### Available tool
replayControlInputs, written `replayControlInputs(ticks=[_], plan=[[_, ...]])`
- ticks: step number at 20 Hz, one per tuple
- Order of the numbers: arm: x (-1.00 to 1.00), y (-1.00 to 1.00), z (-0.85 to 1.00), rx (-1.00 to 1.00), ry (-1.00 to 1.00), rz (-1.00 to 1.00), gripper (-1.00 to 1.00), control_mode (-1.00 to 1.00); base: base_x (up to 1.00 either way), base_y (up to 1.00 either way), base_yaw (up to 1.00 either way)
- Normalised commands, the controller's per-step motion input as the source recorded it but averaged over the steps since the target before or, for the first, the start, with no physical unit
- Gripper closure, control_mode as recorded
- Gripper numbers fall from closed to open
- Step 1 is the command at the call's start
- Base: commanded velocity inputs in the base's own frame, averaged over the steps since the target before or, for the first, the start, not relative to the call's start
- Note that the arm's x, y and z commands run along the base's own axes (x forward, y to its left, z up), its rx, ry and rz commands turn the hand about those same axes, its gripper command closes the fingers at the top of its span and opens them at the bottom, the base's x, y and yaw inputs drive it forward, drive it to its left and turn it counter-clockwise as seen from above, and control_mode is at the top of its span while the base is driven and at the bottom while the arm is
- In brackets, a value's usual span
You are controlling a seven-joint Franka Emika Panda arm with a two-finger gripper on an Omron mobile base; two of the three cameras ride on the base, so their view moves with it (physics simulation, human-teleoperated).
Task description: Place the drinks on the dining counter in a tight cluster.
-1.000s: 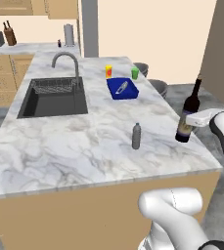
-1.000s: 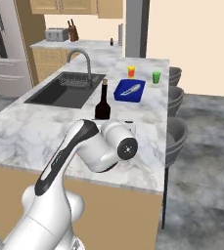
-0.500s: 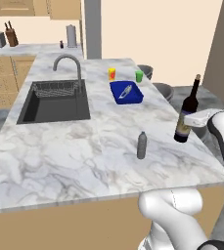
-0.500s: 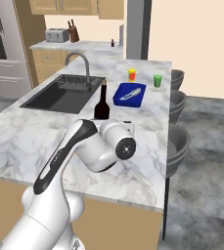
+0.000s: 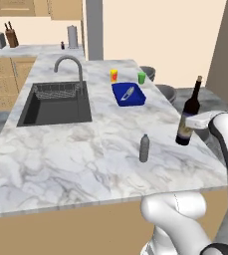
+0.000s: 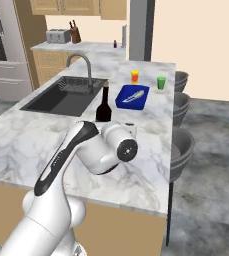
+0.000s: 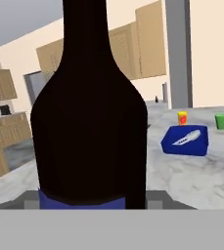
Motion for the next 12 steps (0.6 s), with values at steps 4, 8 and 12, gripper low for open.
replayControlInputs(ticks=[4,8,12], plan=[[0.91,0.11,0.04,-0.16,0.26,0.41,1.0,-1.0,0.0,0.0,0.0],[0.96,0.01,0.12,-0.18,0.29,0.38,1.0,-1.0,0.0,0.0,0.0],[0.52,-0.03,-0.02,-0.03,0.0,0.06,1.0,-1.0,0.0,0.0,0.0]])
